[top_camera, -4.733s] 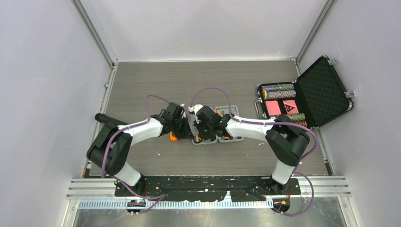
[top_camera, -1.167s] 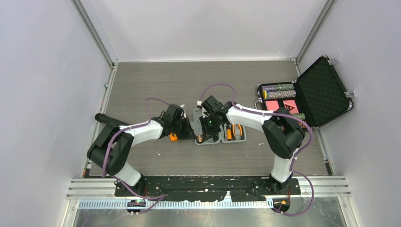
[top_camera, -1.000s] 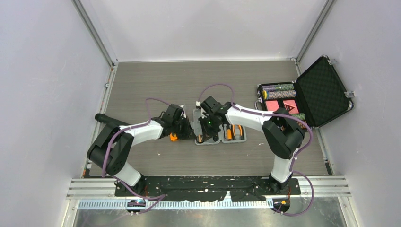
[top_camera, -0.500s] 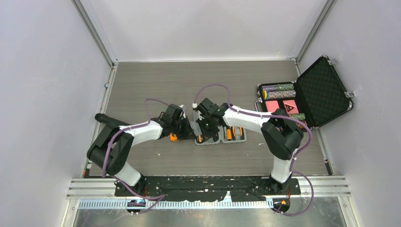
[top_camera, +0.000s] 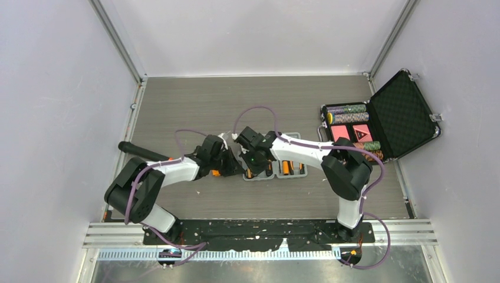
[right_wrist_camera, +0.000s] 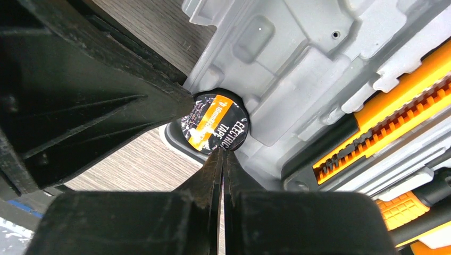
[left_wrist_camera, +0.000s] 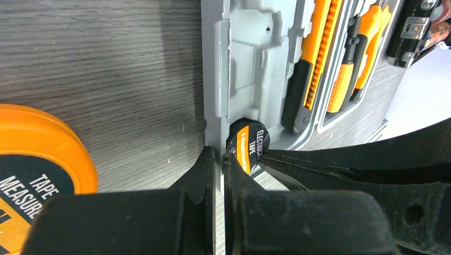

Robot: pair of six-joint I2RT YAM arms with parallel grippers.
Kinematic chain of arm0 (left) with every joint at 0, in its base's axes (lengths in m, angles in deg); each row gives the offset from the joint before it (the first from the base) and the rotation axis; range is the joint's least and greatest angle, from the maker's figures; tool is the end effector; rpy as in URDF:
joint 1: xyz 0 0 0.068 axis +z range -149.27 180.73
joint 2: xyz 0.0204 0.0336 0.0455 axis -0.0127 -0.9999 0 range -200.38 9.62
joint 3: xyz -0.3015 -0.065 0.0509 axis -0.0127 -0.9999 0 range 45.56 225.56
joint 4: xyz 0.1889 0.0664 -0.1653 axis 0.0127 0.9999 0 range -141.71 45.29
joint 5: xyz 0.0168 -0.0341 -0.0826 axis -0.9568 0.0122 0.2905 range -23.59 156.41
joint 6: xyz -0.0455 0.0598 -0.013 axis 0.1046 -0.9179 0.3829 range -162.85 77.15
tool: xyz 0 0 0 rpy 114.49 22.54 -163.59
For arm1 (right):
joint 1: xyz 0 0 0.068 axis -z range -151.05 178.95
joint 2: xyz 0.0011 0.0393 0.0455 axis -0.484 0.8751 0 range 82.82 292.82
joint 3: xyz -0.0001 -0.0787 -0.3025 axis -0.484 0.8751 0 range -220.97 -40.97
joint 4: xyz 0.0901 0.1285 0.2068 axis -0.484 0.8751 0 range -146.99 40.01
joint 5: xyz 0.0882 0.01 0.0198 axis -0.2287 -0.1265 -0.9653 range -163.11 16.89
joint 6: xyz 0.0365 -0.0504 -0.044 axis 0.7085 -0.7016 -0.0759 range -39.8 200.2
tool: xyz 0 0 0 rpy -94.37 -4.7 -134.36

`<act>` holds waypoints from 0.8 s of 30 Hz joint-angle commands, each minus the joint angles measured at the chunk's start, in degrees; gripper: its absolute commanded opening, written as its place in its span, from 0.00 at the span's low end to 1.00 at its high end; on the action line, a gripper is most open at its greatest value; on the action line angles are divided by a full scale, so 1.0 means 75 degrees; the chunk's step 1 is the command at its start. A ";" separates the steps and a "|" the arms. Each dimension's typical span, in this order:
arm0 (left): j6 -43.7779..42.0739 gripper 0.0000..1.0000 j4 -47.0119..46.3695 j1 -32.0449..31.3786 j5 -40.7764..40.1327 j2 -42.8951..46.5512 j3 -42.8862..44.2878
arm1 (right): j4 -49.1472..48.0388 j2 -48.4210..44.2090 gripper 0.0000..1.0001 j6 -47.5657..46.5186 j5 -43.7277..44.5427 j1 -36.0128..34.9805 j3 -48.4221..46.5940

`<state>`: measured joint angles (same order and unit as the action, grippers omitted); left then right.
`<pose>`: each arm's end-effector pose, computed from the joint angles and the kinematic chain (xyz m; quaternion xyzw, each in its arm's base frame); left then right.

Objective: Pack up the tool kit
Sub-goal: Adjust the tool in the toolbox.

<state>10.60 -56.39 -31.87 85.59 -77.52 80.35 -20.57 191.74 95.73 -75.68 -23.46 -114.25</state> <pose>0.2342 -0.1751 0.1624 -0.1072 0.9152 -0.3564 0.1543 0.2381 0.3140 0.1773 -0.3156 0.9358 0.1054 0.1168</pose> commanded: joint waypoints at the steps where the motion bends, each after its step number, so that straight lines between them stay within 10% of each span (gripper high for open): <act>1: 0.0530 0.00 -0.0930 -0.0146 0.0362 0.0195 -0.0446 | 0.0512 0.1983 0.06 0.0122 -0.0443 -0.0812 0.1042; 24: 0.0532 0.01 -0.0968 -0.0211 0.0045 0.0569 -0.0424 | -0.1210 0.1555 0.05 -0.0001 -0.1728 0.0528 0.1914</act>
<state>14.78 -62.75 -32.24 83.56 -74.08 75.19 -28.87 188.94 95.81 -87.35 -17.58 -107.28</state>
